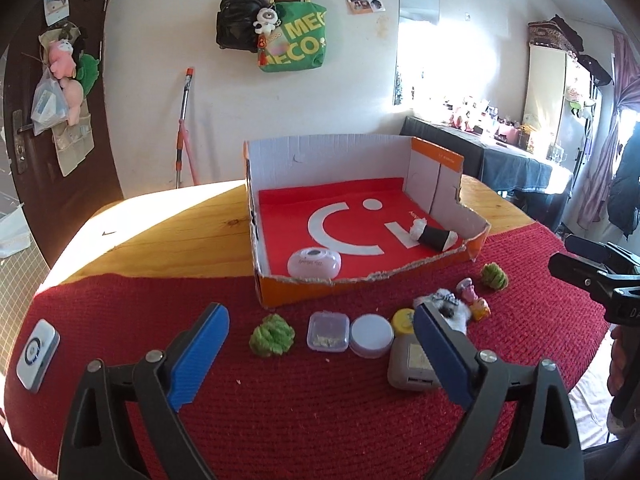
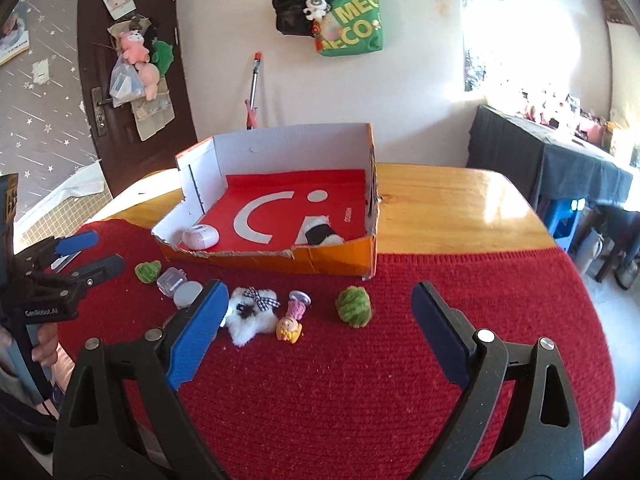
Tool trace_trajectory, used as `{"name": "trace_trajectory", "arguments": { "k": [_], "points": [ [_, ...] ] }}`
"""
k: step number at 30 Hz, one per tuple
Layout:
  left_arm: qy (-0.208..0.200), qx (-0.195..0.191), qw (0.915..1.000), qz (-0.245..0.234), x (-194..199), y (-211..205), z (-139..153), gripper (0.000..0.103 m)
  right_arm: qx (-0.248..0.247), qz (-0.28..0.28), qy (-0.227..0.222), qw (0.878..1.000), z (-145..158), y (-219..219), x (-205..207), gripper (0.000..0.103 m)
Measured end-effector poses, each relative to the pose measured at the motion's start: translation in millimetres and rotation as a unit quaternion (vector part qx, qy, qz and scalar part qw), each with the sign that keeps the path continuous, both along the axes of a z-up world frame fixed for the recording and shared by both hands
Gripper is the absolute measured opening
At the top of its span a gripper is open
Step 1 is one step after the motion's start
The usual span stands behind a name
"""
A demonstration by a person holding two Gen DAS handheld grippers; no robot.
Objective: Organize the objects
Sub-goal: 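Lift both tools out of the box and back toward the rug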
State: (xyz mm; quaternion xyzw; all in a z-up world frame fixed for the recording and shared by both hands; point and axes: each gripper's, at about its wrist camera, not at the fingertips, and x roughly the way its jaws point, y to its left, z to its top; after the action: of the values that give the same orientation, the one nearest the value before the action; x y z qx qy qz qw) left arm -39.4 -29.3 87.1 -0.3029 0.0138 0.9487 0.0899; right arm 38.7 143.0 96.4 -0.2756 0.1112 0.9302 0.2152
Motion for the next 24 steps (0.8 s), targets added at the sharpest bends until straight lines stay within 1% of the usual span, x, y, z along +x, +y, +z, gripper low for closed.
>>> {"name": "trace_trajectory", "arguments": {
  "k": [4, 7, 9, 13, 18, 24],
  "points": [
    [-0.008, 0.011, 0.9999, 0.007, 5.8, 0.5, -12.1, 0.095, 0.002, -0.014, -0.001, 1.0, -12.4, -4.6, 1.6, 0.094],
    [-0.009, 0.017, 0.9996, 0.022, 9.3, -1.3, -20.3, 0.096, 0.01, -0.026, -0.004, 1.0, -21.9, -9.3, 2.0, 0.094],
    [-0.01, 0.022, 0.9992, 0.031, 11.3, -2.6, -25.9, 0.098, 0.006, -0.032, -0.007, 0.999, -30.3, -10.9, 2.4, 0.094],
    [-0.007, 0.022, 0.9987, 0.045, 14.3, -2.4, -35.5, 0.099, 0.005, -0.045, -0.014, 0.999, -44.9, -13.7, 2.6, 0.094],
    [-0.019, 0.016, 0.9985, 0.048, 12.8, 3.9, -47.9, 0.099, -0.009, -0.046, -0.03, 0.998, -60.3, -16.5, -1.0, 0.094],
    [-0.037, 0.021, 0.998, 0.046, 8.0, 7.2, -56.5, 0.099, -0.021, -0.042, -0.044, 0.998, -71.5, -17.3, -5.7, 0.094]
  ]
}}
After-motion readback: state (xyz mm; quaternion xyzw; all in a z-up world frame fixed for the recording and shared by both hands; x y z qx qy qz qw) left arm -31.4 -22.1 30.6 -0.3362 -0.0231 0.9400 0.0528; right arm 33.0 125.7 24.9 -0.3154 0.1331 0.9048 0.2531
